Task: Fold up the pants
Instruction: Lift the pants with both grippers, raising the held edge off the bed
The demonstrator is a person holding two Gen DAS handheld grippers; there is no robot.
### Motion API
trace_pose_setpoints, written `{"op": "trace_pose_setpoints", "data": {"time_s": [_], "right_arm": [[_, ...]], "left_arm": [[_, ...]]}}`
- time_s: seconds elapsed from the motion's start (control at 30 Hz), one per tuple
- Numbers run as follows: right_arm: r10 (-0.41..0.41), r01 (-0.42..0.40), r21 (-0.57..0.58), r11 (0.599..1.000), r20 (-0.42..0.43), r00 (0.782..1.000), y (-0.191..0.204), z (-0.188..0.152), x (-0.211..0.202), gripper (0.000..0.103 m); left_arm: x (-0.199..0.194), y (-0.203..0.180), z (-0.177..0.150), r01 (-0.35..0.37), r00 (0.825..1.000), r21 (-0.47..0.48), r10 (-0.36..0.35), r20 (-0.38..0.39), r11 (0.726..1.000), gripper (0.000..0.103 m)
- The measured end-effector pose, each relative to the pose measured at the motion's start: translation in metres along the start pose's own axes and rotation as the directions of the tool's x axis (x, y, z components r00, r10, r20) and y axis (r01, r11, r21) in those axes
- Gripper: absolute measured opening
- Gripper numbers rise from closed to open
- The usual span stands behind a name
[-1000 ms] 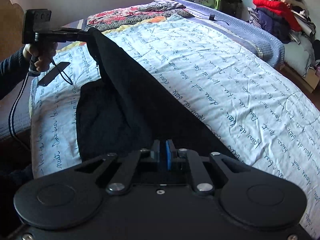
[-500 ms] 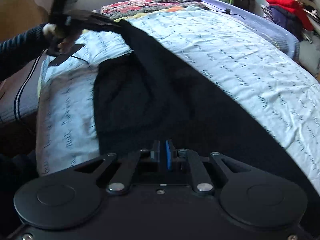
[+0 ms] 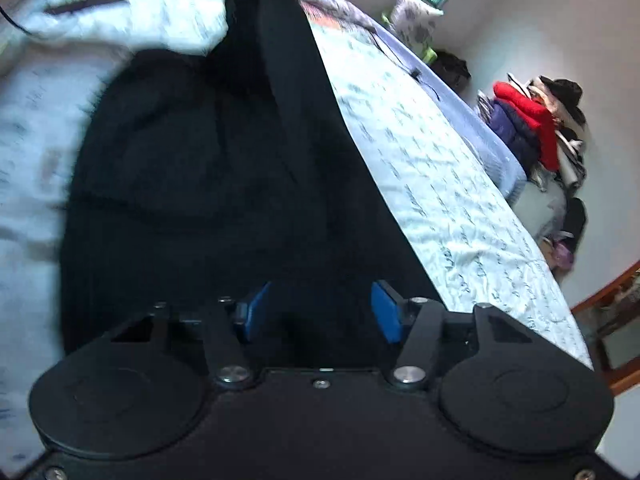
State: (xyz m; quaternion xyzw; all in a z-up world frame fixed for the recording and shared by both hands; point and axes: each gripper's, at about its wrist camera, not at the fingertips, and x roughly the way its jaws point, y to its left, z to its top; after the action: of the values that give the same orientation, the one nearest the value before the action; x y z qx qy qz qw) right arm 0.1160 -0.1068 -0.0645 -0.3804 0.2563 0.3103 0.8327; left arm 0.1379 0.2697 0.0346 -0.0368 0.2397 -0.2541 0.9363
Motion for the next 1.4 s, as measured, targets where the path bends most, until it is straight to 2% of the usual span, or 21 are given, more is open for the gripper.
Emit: {"op": "trace_pose_setpoints", "data": {"time_s": [0.03, 0.07, 0.13, 0.17, 0.2, 0.37, 0.47, 0.53, 0.6, 0.67, 0.77, 0.8, 0.87, 0.93, 1.0, 1.03, 1.1, 1.17, 1.23, 1.3, 1.4], "right_arm": [[-0.015, 0.015, -0.002, 1.000, -0.013, 1.000, -0.002, 0.001, 0.008, 0.054], [-0.023, 0.023, 0.001, 1.000, -0.015, 1.000, -0.004, 0.002, 0.015, 0.048], [-0.021, 0.021, 0.004, 1.000, -0.024, 1.000, -0.011, 0.002, 0.022, 0.030], [-0.029, 0.029, -0.003, 1.000, -0.028, 0.999, -0.013, 0.001, 0.023, 0.012], [-0.025, 0.025, 0.001, 1.000, -0.027, 0.999, -0.015, 0.000, 0.022, 0.009], [-0.060, 0.060, -0.004, 0.998, 0.034, 0.998, -0.016, 0.008, -0.015, 0.005], [-0.040, 0.041, -0.009, 0.999, 0.068, 0.997, -0.003, 0.009, -0.053, 0.004], [-0.009, 0.010, -0.024, 1.000, 0.047, 0.999, 0.009, 0.005, -0.058, 0.003], [-0.019, 0.020, -0.057, 0.998, 0.024, 1.000, 0.022, -0.001, -0.055, 0.004], [-0.040, 0.043, -0.106, 0.993, 0.030, 0.999, 0.034, -0.005, -0.052, 0.004], [-0.005, 0.007, -0.069, 0.998, 0.033, 0.999, 0.033, -0.001, -0.053, 0.004], [-0.003, 0.005, -0.070, 0.998, 0.034, 0.999, 0.030, 0.002, -0.052, 0.004], [0.000, 0.003, -0.067, 0.998, 0.043, 0.999, 0.030, 0.002, -0.058, 0.004], [0.002, 0.001, -0.059, 0.998, 0.053, 0.999, 0.032, 0.002, -0.067, 0.004], [0.007, -0.004, -0.053, 0.999, 0.055, 0.998, 0.033, 0.000, -0.073, 0.004], [0.012, -0.009, -0.059, 0.998, 0.048, 0.999, 0.036, -0.002, -0.072, 0.004], [0.000, 0.003, -0.107, 0.994, 0.028, 1.000, 0.046, -0.009, -0.066, 0.004], [-0.005, 0.007, -0.143, 0.990, 0.013, 1.000, 0.055, -0.014, -0.061, 0.004], [-0.016, 0.019, -0.176, 0.984, 0.020, 1.000, 0.063, -0.016, -0.060, 0.004], [-0.005, 0.008, -0.167, 0.986, 0.021, 1.000, 0.063, -0.016, -0.059, 0.004], [0.000, 0.005, -0.154, 0.988, 0.032, 0.999, 0.058, -0.014, -0.059, 0.004]], "left_arm": [[0.000, 0.001, 0.000, 0.000, 1.000, 0.002, 0.000, -0.001, 1.000, 0.030], [0.001, 0.001, 0.000, -0.001, 1.000, 0.003, 0.001, -0.002, 1.000, 0.030], [0.000, 0.003, -0.001, -0.007, 1.000, 0.008, 0.007, -0.003, 1.000, 0.030], [0.000, 0.004, -0.002, -0.009, 1.000, 0.009, 0.009, -0.003, 1.000, 0.030], [0.000, 0.006, -0.003, -0.016, 1.000, 0.008, 0.016, 0.000, 1.000, 0.030], [-0.013, 0.018, -0.006, -0.079, 0.995, -0.010, 0.079, 0.054, 0.997, 0.028], [-0.015, 0.022, -0.019, -0.054, 0.998, -0.046, 0.055, 0.009, 0.997, 0.028], [-0.012, 0.022, -0.037, -0.045, 0.999, -0.080, 0.043, -0.033, 0.996, 0.030], [-0.010, 0.020, -0.055, -0.051, 0.997, -0.111, 0.044, -0.070, 0.992, 0.034], [-0.011, 0.011, -0.068, -0.087, 0.991, -0.050, 0.082, -0.104, 0.995, 0.036], [-0.019, -0.016, -0.084, -0.137, 0.977, 0.163, 0.160, -0.139, 0.977, 0.039], [-0.022, -0.026, -0.088, -0.145, 0.975, 0.228, 0.178, -0.131, 0.963, 0.042], [-0.026, -0.038, -0.093, -0.151, 0.975, 0.287, 0.190, -0.112, 0.946, 0.055], [-0.025, -0.042, -0.097, -0.153, 0.978, 0.260, 0.184, -0.101, 0.953, 0.056], [-0.021, -0.042, -0.101, -0.134, 0.981, 0.153, 0.152, -0.118, 0.979, 0.061], [-0.016, -0.041, -0.105, -0.149, 0.978, 0.093, 0.160, -0.133, 0.984, 0.062], [-0.007, -0.043, -0.115, -0.218, 0.960, 0.008, 0.216, -0.176, 0.976, 0.062], [-0.003, -0.045, -0.121, -0.314, 0.934, -0.029, 0.303, -0.189, 0.949, 0.063], [-0.002, -0.040, -0.124, -0.332, 0.932, -0.082, 0.313, -0.184, 0.940, 0.063], [0.003, -0.033, -0.121, -0.311, 0.936, -0.136, 0.278, -0.218, 0.941, 0.063], [0.008, -0.024, -0.114, -0.326, 0.928, -0.188, 0.276, -0.250, 0.926, 0.074]]}}
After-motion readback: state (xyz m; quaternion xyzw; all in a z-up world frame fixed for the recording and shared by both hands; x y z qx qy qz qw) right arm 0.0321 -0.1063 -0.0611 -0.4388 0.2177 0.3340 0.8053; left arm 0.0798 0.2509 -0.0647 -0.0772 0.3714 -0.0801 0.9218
